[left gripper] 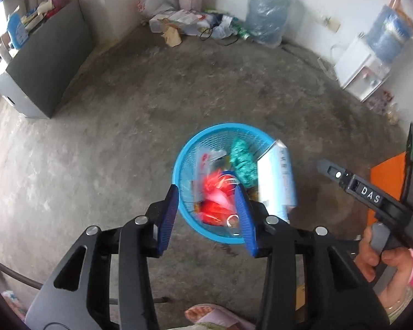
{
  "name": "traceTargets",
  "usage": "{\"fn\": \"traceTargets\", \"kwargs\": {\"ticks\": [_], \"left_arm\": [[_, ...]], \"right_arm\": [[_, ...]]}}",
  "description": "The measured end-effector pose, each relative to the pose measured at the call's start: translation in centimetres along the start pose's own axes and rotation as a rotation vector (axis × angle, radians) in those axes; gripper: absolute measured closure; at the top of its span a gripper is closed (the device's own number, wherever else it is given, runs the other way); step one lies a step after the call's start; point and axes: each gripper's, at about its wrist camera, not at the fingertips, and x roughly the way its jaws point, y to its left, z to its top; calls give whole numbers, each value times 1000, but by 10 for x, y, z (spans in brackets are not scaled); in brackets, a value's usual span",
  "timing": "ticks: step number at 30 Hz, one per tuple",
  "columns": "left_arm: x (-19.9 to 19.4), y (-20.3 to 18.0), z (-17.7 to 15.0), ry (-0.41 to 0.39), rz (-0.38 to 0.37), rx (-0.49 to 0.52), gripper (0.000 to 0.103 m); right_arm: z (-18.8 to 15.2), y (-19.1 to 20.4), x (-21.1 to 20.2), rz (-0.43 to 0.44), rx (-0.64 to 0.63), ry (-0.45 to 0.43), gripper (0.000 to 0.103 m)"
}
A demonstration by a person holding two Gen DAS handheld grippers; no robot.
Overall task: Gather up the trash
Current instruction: 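Carry the box and red bag over the wastebasket and release both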
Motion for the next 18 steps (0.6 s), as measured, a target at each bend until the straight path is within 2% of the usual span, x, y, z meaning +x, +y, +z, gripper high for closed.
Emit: {"fn": "traceTargets", "kwargs": {"ticks": [5, 9, 12, 18], "left_arm": [[-33, 2, -5, -43, 1, 8, 64], [-92, 10, -15, -130, -17, -1, 63], [-136, 18, -31, -199, -3, 0, 55], [-226, 46, -81, -340, 62, -55, 38]], "right_arm": [[-17, 2, -25, 24, -4, -34, 45], [-36, 26, -56, 82, -62, -66, 45], [-49, 49, -85, 125, -110, -93, 36], [-88, 105, -134, 205, -283, -120, 26]]}}
